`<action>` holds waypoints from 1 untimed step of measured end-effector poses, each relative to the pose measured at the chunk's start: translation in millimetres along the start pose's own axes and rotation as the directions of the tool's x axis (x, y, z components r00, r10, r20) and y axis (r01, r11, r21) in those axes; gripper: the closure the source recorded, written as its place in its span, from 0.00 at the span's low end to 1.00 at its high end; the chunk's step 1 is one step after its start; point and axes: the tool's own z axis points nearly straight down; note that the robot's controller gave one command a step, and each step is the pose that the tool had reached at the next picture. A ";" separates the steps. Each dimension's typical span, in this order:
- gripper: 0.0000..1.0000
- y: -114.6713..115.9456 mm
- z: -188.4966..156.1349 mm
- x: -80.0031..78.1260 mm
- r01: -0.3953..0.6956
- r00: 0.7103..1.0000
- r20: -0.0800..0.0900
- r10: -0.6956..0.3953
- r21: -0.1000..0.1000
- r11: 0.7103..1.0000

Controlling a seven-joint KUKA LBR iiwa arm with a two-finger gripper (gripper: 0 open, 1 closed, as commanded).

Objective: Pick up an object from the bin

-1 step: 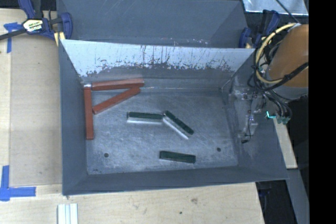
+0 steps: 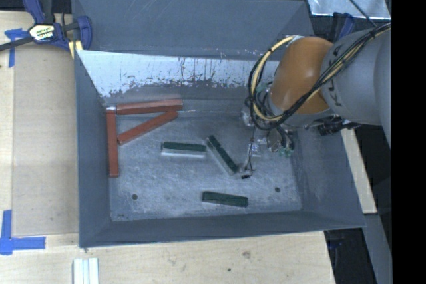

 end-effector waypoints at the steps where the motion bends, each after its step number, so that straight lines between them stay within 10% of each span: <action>1: 0.00 46.8 -32.2 20.0 -0.269 0.963 0.002 0.269 0.003 0.963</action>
Offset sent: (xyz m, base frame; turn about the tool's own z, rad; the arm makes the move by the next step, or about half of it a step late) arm -0.0145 0.0487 0.0321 0.2748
